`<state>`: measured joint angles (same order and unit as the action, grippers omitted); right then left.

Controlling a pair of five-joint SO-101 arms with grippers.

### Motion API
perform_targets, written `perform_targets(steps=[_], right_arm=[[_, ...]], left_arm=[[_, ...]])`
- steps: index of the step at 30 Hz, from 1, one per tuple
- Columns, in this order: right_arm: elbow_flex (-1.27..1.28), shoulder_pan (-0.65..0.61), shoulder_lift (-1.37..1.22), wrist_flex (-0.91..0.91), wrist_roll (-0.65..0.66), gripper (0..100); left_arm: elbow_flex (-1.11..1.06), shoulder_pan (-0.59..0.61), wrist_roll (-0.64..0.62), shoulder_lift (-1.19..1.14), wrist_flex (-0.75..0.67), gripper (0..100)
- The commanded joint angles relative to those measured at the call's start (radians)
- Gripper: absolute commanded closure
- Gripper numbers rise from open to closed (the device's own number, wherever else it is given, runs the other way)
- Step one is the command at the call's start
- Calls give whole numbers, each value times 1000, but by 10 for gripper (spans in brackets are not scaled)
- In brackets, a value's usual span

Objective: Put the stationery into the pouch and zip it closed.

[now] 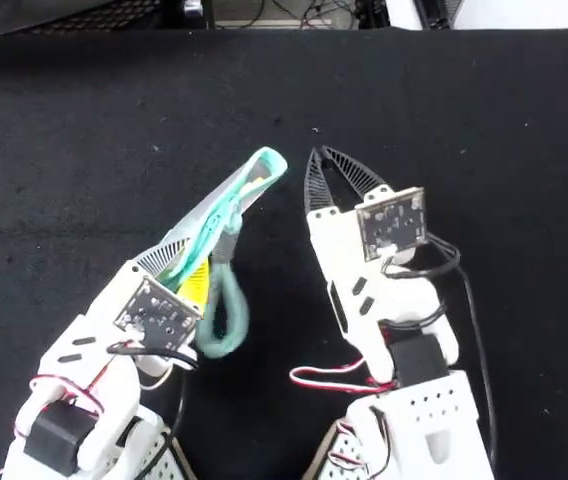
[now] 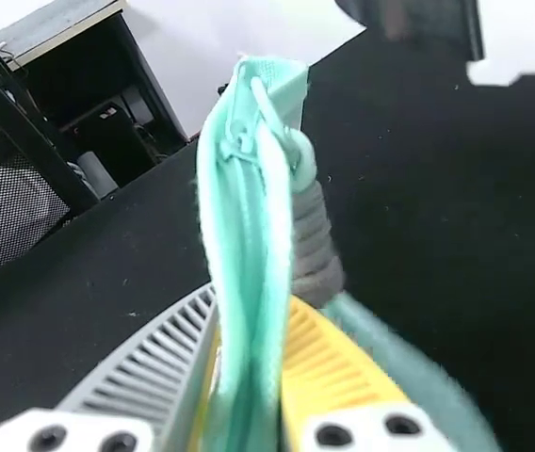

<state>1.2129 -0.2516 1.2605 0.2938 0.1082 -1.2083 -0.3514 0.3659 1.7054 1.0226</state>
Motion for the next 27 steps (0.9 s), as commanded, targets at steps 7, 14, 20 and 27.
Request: perform_targets(steps=[7, 14, 20, 27], right_arm=[[-226, -285, 209, 446, -6, 858], [-163, -446, 263, 457, 3, 862], [-74, -463, 262, 311, 3, 861], [8, -463, 260, 186, 3, 863]], left_arm=[[-12, 7, -9, -3, 12, 970], [-12, 7, -9, -3, 12, 970], [-12, 7, -9, -3, 12, 970], [-12, 7, -9, -3, 12, 970]])
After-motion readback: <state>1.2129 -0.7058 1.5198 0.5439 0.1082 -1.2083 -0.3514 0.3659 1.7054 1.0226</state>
